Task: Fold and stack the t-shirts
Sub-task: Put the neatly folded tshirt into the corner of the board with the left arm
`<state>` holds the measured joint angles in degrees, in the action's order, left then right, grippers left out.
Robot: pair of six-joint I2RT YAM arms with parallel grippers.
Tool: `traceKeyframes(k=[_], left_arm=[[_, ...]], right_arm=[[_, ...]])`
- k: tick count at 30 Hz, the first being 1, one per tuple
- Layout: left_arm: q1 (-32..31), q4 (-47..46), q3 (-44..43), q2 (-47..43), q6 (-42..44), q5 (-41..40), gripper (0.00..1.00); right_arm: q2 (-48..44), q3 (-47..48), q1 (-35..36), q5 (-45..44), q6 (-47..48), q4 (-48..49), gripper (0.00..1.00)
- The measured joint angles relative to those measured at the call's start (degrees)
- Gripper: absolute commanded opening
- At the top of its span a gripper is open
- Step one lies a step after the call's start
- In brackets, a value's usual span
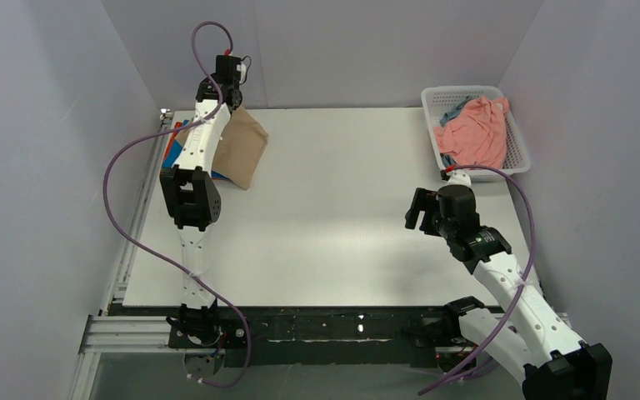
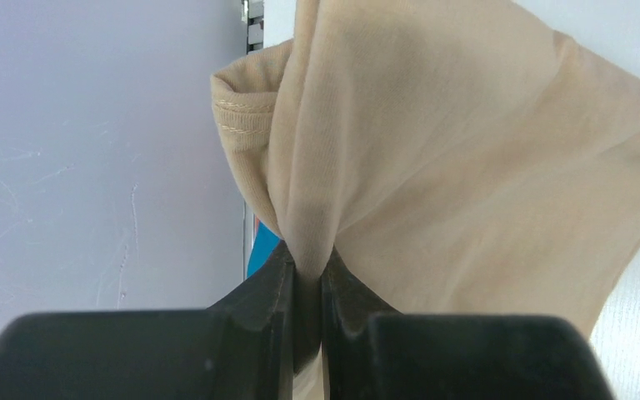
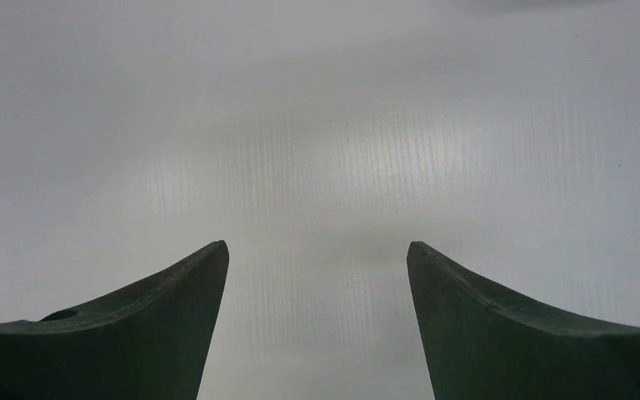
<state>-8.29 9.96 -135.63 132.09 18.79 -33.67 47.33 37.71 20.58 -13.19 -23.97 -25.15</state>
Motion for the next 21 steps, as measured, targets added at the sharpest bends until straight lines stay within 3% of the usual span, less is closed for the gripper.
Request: traceKeyframes(k=[21], left_arm=[[2.4,-4.0,0.4,-4.9,0.8,7.3,0.00]], right_arm=[[2.7,0.0,-0.3,-0.5,0.2,-0.3,0.86]])
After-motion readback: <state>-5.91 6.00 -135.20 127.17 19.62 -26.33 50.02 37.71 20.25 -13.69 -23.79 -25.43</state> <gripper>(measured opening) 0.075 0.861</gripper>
